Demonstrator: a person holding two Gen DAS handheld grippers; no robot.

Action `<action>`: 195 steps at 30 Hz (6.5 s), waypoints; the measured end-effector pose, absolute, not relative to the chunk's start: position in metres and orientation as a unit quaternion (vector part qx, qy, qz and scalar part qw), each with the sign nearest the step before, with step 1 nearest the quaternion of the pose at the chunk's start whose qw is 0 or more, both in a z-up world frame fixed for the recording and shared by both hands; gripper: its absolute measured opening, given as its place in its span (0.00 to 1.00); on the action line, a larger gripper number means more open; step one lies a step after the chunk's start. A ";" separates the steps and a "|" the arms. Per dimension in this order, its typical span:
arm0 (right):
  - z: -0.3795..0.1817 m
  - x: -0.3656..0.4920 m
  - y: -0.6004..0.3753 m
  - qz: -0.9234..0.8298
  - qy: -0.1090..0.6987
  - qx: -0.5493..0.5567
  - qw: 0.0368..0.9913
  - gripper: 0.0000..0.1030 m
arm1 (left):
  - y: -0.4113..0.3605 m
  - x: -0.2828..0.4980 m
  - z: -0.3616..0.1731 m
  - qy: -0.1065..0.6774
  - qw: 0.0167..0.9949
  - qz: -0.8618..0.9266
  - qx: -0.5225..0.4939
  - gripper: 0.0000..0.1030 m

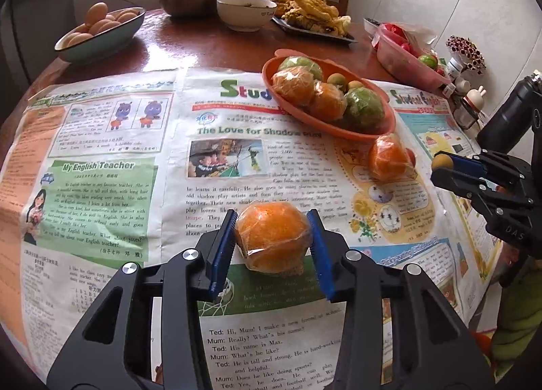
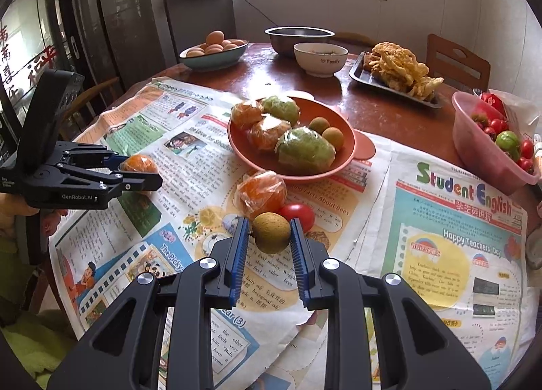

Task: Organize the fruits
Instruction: 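Grasp the wrapped mandarin with the left tool while the right tool grasps the tan fruit, then lift and carry the wrapped mandarin and tan fruit over the orange plate, then lower both fruits into the plate and open the right tool, then the left tool, then withdraw both open tools from the plate toward the remaining wrapped fruit and tomato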

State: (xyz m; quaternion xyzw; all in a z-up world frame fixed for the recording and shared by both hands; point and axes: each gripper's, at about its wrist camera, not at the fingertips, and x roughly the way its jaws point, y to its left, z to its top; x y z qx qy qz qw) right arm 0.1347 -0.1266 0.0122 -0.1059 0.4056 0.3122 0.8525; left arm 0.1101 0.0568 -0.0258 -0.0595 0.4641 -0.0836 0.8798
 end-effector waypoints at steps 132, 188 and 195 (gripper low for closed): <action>0.037 0.232 -0.136 0.264 0.391 -0.071 0.879 0.68 | 0.008 0.198 0.006 0.438 0.891 -0.119 -0.022 0.63; 0.049 0.145 -0.171 0.247 0.364 -0.096 0.893 0.92 | -0.015 0.130 0.025 0.417 0.901 -0.119 -0.013 0.90; 0.035 0.137 -0.174 0.247 0.376 -0.107 0.887 0.92 | -0.020 0.130 0.010 0.434 0.892 -0.124 -0.014 0.90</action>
